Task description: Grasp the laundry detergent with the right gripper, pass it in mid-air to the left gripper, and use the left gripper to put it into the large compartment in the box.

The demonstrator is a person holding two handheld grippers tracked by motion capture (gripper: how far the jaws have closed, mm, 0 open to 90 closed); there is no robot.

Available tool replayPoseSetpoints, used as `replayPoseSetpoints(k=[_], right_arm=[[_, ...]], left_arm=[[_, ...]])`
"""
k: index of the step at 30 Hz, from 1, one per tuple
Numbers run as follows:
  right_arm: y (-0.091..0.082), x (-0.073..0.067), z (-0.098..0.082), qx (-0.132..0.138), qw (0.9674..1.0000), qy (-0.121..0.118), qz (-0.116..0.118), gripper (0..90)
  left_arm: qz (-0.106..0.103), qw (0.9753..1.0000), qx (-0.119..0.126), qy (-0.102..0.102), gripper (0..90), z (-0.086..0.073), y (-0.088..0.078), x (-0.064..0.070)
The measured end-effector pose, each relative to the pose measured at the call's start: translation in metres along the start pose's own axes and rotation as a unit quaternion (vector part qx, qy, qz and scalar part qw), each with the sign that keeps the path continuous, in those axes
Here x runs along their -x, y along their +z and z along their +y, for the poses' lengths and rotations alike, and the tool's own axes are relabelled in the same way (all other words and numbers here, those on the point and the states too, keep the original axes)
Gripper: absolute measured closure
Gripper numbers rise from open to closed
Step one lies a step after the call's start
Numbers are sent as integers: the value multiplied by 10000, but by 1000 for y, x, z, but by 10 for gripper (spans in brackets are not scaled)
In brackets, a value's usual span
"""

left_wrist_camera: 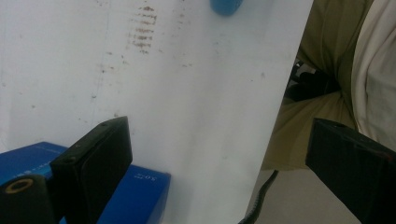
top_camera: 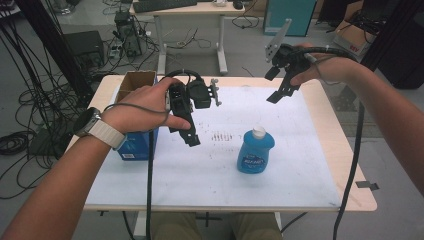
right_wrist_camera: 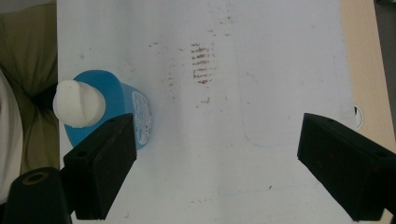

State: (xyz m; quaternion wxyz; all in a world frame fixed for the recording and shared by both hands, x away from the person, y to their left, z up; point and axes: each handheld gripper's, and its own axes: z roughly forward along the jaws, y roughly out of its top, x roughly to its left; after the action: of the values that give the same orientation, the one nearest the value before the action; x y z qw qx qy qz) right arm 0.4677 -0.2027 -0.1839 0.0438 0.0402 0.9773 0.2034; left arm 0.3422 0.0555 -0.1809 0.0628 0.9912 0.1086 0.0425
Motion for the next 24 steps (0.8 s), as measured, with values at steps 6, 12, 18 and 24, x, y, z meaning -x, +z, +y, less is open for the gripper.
replayPoseSetpoints(k=[6,12,18,24], right_arm=[[-2,-2,-1,14,10000,-27,-22,106],[-4,-2,-3,49,10000,0,-34,101],[-3,-3,-8,101,9999,69,-22,59],[-2,-4,-12,154,9997,153,75,54]], left_arm=[[40,10000,-3,29,77,0,0,0],[28,10000,-2,13,77,2,1,-1],[47,10000,-28,45,77,4,2,-2],[31,10000,-20,42,78,4,3,-3]])
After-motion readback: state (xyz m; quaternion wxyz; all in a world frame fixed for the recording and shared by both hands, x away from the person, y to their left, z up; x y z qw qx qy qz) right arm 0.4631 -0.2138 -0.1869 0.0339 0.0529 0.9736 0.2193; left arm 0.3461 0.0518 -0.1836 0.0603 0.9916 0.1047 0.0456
